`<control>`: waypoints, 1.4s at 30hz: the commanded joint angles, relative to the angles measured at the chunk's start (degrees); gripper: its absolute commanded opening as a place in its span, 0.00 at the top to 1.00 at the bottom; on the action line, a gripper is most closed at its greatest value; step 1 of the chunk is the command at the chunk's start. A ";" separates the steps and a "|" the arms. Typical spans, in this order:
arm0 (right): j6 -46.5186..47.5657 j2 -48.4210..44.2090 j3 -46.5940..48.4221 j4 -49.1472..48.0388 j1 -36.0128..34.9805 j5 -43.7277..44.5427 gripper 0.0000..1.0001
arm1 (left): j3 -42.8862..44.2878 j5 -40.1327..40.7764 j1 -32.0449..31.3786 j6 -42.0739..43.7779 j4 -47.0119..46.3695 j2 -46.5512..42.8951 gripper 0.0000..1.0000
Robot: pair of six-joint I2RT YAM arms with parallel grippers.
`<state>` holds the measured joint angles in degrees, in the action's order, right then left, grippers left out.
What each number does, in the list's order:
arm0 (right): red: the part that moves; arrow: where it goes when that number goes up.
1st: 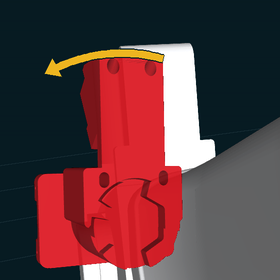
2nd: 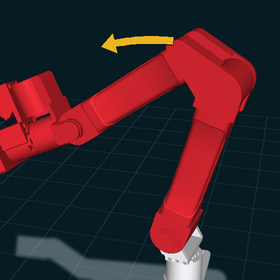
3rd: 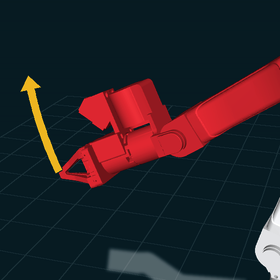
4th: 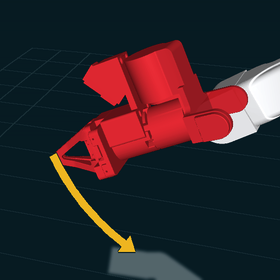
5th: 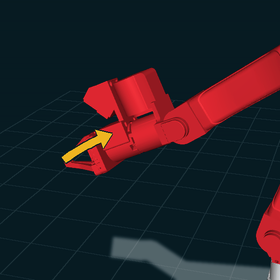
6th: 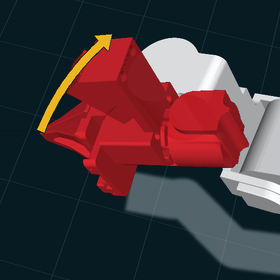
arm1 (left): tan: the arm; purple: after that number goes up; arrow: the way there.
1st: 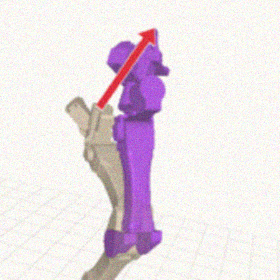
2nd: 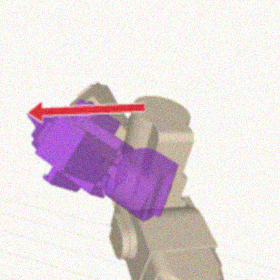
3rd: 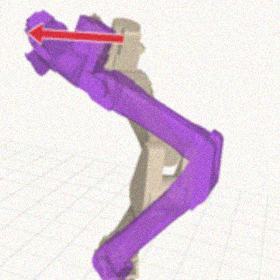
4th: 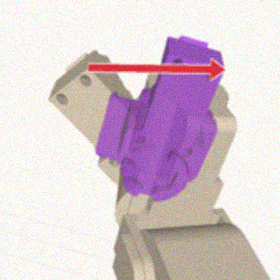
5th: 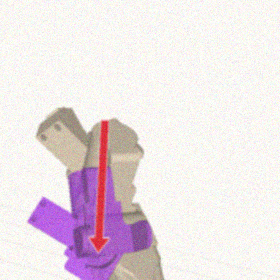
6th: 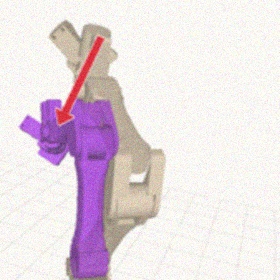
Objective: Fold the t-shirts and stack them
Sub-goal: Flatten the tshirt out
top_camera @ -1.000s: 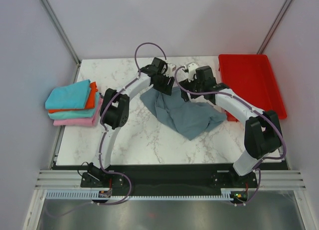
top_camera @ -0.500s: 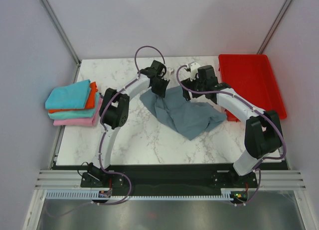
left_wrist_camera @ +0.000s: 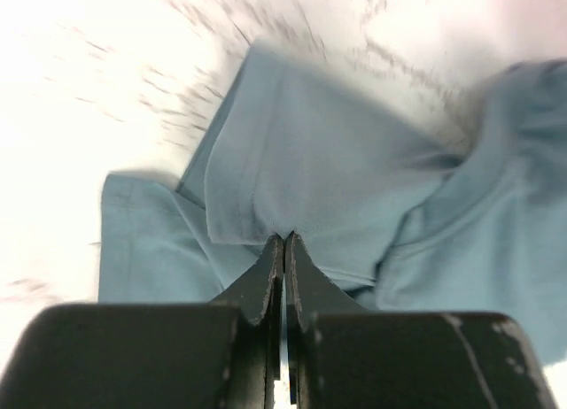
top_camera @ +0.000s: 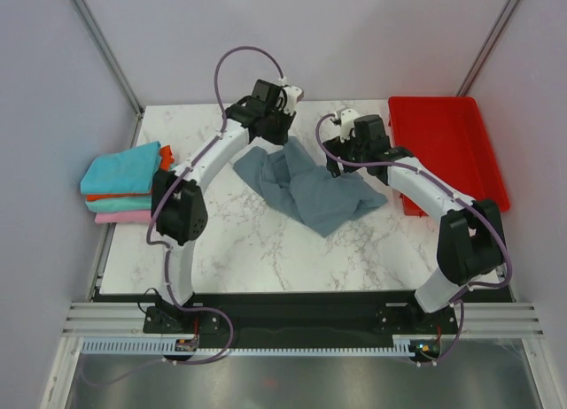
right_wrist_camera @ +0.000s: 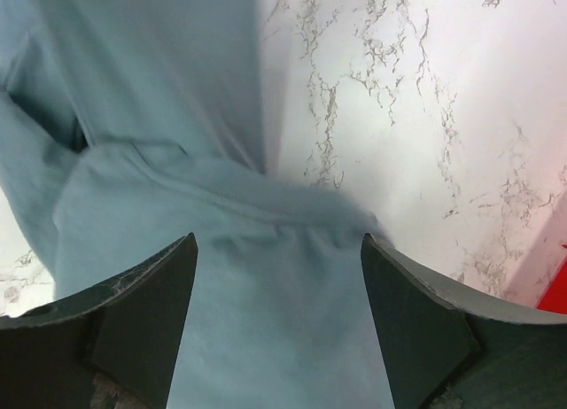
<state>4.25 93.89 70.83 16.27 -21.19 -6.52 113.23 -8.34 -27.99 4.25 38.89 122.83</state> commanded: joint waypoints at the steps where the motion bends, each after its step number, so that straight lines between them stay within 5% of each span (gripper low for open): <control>1: -0.03 -1.95 0.19 -1.51 0.18 0.46 0.17 | 0.95 6.40 0.48 3.48 -1.45 -9.61 0.98; 10: -2.31 -2.04 2.13 0.07 0.18 -1.29 0.17 | -5.82 18.09 0.92 6.73 -2.16 -22.09 0.98; 16: -8.37 0.66 -1.58 -3.08 0.62 -7.61 0.16 | -12.06 18.10 1.53 8.41 -2.24 -26.76 0.98; 22: -16.81 17.61 13.79 -6.69 0.63 -16.40 0.16 | -17.34 16.78 2.23 6.65 -2.16 -27.64 0.98; 30: -15.94 30.21 28.57 -6.69 -0.34 -15.98 0.20 | -19.80 16.69 2.67 5.94 -2.07 -28.17 0.98; 34: -14.80 29.44 27.70 -6.08 -0.34 -14.84 0.50 | -19.89 17.21 3.03 5.94 -2.16 -28.17 0.98; 38: -12.25 22.06 22.70 -3.80 2.10 -11.41 0.98 | -19.45 17.39 4.08 5.33 -2.16 -28.08 0.98; 42: -9.09 14.85 16.11 -1.16 7.73 -9.39 1.00 | -19.19 17.57 5.57 5.42 -2.16 -28.17 0.98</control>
<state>-8.01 116.95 89.38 13.69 -18.79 -18.98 93.54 8.08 -23.53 9.89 37.80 97.51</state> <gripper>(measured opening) 0.029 0.028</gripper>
